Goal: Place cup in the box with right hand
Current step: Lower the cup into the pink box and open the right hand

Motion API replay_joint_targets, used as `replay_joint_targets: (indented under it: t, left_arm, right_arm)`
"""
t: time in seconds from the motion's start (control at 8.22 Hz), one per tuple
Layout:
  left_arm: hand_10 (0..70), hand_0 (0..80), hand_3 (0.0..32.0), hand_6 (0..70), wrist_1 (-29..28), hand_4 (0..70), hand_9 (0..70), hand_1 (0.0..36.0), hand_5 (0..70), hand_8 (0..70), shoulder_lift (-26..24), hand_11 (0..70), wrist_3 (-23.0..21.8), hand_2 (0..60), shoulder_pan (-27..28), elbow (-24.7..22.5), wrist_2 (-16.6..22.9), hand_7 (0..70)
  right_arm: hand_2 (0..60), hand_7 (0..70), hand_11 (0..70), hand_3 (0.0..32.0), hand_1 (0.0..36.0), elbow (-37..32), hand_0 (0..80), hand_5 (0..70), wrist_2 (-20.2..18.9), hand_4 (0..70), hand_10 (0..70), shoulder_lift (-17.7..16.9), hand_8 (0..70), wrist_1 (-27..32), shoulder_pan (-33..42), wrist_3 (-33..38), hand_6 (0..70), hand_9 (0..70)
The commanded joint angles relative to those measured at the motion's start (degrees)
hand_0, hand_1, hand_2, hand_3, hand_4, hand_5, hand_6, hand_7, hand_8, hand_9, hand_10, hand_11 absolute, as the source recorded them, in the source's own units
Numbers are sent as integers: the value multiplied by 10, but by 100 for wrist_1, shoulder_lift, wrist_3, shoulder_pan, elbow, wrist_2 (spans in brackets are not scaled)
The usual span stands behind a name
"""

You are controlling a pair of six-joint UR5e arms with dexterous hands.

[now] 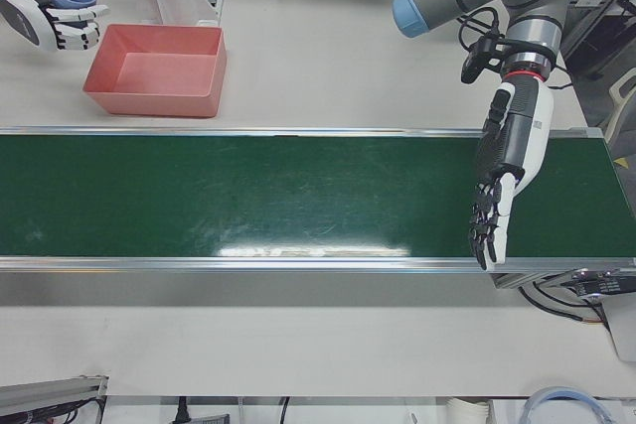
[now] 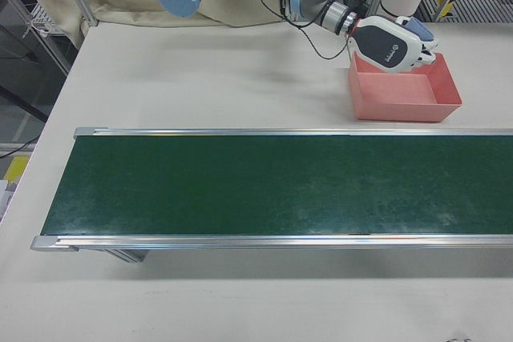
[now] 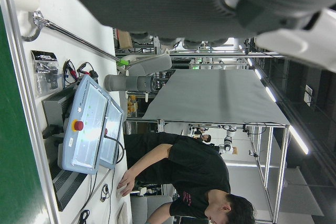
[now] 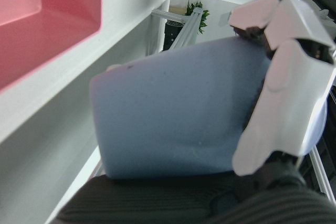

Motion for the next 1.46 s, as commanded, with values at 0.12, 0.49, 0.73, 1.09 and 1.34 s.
replay_joint_targets:
  t: [0.12,0.49,0.73,1.09,1.34]
  left_arm:
    - [0,0,0,0,3,0,0,0,0,0,0,0,0,0,0,0,3,0]
    - [0,0,0,0,-5,0,0,0,0,0,0,0,0,0,0,0,3,0]
    - [0,0,0,0,-5,0,0,0,0,0,0,0,0,0,0,0,3,0]
    - [0,0,0,0,-5,0,0,0,0,0,0,0,0,0,0,9,3,0]
    - [0,0,0,0,-5,0,0,0,0,0,0,0,0,0,0,9,3,0]
  right_arm:
    - [30,22,195,0,104,-388,495,52,52,170,123,-10,12,49,-187,-59,35,30]
    - [162,63,33,0,71,-747,356,14,52,130,17,8,0,513,-451,-33,24,0]
    - [138,98,50,0,78,-739,406,21,43,146,28,-10,0,533,-452,2,33,5]
    - [112,113,60,0,97,-643,450,32,26,157,33,-36,0,507,-173,361,39,17]
    - [131,128,61,0,156,-284,506,50,-141,203,29,-280,0,401,1333,468,46,17]
